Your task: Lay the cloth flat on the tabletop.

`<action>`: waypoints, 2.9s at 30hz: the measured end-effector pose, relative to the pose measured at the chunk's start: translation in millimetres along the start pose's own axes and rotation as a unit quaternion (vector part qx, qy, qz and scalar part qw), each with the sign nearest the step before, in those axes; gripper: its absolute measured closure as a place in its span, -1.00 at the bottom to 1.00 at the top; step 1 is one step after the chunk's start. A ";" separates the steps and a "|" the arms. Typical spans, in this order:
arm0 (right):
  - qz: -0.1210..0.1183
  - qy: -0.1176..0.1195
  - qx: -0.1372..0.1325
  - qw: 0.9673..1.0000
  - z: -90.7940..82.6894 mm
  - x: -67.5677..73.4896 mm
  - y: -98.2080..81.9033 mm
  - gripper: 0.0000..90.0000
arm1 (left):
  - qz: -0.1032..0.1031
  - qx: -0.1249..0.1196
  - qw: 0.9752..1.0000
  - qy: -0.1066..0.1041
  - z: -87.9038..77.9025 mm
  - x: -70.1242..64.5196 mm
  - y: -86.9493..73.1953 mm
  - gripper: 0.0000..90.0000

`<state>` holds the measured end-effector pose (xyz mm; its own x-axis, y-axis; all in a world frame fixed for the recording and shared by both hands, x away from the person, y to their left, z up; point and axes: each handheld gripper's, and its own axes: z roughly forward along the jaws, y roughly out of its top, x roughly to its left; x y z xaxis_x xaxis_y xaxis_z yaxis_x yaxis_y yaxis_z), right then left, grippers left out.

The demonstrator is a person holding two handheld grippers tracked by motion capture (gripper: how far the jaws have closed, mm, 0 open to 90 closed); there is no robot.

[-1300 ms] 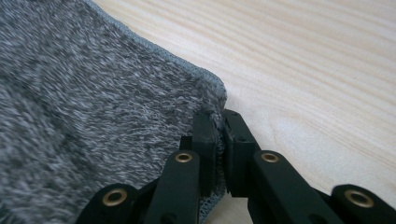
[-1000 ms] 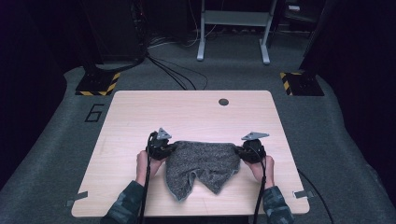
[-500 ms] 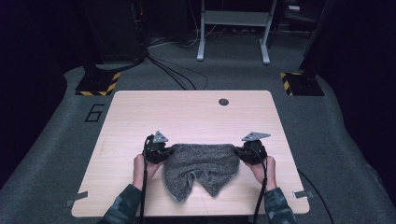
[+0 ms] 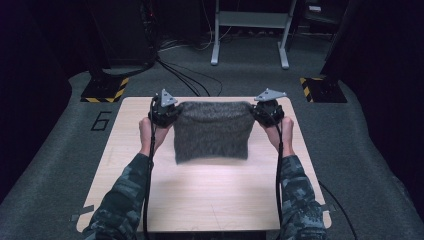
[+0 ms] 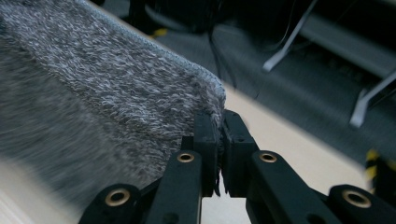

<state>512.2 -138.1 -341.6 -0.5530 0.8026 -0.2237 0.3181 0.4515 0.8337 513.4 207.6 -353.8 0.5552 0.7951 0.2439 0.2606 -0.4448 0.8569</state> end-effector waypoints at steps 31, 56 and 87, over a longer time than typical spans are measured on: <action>0.037 0.102 0.086 0.990 -35.2 101.2 -174.3 0.66 | -0.047 0.076 0.987 -0.131 -51.0 -94.5 -178.5 0.57; 0.041 0.136 0.119 0.983 6.6 97.7 -155.6 -0.71 | -0.062 0.137 0.976 -0.160 -16.6 -91.9 -160.8 -0.63; 0.036 0.130 0.148 0.980 25.1 111.0 -170.9 -0.92 | -0.046 0.156 0.972 -0.169 0.3 -107.0 -163.3 -0.70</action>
<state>415.7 -116.5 -521.6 -0.6856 0.7280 -0.0010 0.5525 0.5211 0.6506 411.6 195.0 -519.9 0.7324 0.6799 -0.0360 0.5188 -0.5231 0.6762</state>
